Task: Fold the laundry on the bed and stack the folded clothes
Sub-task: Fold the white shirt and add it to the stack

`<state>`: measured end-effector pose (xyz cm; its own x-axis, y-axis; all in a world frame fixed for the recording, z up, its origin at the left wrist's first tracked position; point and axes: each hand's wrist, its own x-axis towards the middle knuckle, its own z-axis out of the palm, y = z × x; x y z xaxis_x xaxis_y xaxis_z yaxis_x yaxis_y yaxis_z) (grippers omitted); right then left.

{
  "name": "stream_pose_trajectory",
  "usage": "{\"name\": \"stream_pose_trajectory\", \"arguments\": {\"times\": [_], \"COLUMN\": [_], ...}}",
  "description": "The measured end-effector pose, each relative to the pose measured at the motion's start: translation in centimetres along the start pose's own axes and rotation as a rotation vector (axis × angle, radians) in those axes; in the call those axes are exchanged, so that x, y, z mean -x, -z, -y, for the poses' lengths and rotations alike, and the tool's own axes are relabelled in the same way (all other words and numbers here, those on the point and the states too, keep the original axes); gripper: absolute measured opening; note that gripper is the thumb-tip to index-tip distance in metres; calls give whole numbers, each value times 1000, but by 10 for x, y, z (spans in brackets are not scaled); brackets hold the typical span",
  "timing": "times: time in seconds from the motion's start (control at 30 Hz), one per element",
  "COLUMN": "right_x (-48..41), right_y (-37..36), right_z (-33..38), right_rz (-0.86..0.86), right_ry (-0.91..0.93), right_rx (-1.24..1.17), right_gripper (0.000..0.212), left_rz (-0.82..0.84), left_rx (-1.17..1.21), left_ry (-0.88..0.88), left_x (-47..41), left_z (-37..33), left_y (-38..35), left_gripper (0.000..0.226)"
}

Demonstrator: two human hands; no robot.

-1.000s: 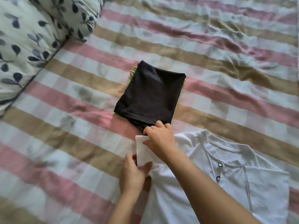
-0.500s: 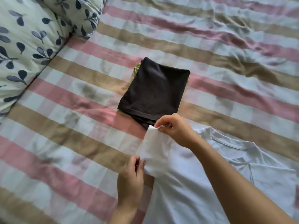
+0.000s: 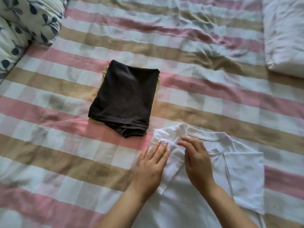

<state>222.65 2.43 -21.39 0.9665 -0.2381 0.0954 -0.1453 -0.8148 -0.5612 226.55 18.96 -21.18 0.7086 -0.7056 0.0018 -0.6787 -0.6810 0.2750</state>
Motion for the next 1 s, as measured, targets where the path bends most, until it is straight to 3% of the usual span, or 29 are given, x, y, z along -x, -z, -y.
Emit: {"name": "stream_pose_trajectory", "arguments": {"times": [0.17, 0.3, 0.4, 0.5, 0.63, 0.7, 0.8, 1.0], "right_x": [27, 19, 12, 6, -8, -18, -35, -64], "right_y": [-22, -1, 44, 84, 109, 115, 116, 112], "right_z": [-2, -21, -68, -114, -149, -157, -167, -172], "right_rz": [250, 11, -197, 92, 442, 581, 551, 202], "right_ry": [70, 66, -219, -561, -499, -438, -360, -398], "right_rx": [379, 263, 290, 281, 256, 320, 416, 397], "right_gripper": [56, 52, 40, 43, 30, 29, 29, 32], "left_rz": [342, 196, 134, 286, 472, 549, 482, 97], "left_rx": [-124, -100, -110, -185, -108, -97, -106, 62], "left_ry": [235, 208, 185, 254, 243, 197, 104, 176], "left_x": [-34, -43, -62, -88, -113, -122, -137, -171], "left_z": [21, 15, 16, 22, 25, 30, 33, 29], "left_y": [-12, -9, -4, -3, -1, 1, 3, 7], "left_gripper": [59, 62, 63, 69, 33, 35, 24, 22]}}
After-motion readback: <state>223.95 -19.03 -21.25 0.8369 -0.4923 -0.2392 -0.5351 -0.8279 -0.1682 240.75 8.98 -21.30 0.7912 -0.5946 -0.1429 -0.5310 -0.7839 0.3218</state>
